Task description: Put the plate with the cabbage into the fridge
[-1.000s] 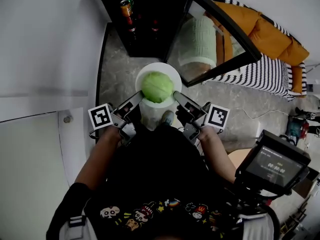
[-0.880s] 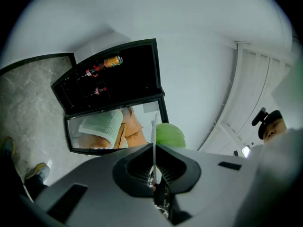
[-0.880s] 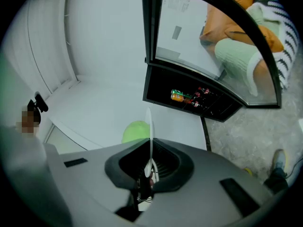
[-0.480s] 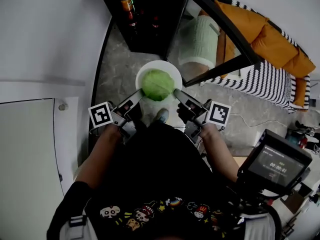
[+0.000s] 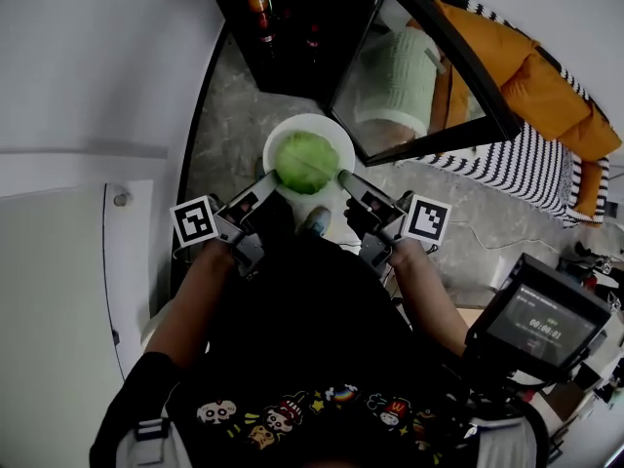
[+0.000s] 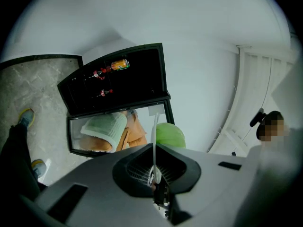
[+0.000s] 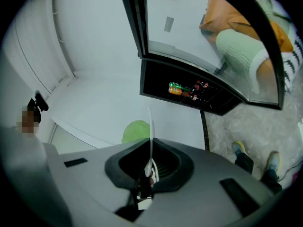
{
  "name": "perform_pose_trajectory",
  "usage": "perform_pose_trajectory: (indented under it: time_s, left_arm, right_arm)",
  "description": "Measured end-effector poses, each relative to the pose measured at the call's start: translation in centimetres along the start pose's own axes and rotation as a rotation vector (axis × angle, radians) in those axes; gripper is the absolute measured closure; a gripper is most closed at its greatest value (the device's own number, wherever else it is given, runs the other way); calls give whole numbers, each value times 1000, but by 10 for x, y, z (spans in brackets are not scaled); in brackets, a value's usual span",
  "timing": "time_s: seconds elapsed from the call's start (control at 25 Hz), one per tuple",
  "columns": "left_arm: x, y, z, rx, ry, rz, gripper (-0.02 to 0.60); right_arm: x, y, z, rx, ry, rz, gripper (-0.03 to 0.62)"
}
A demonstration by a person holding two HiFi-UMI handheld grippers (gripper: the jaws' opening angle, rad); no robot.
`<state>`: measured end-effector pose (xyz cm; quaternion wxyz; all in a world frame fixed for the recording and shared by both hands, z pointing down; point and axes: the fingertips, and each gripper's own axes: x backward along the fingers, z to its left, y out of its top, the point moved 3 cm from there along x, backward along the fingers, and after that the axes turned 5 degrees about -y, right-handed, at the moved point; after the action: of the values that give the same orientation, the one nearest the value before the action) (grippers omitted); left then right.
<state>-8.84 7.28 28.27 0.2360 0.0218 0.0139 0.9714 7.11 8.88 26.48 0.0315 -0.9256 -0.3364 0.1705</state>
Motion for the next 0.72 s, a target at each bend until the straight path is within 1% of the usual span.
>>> perform_pose_trajectory:
  time_s: [0.32, 0.52, 0.72]
  left_arm:
    - [-1, 2, 2, 15, 1, 21, 572]
    - [-2, 1, 1, 22, 12, 32, 572]
    - [-5, 3, -3, 3, 16, 56, 572]
  right_arm:
    - [1, -2, -2, -30, -25, -18, 574]
    - [2, -1, -2, -33, -21, -29, 574]
    - [5, -1, 0, -41, -15, -48, 574]
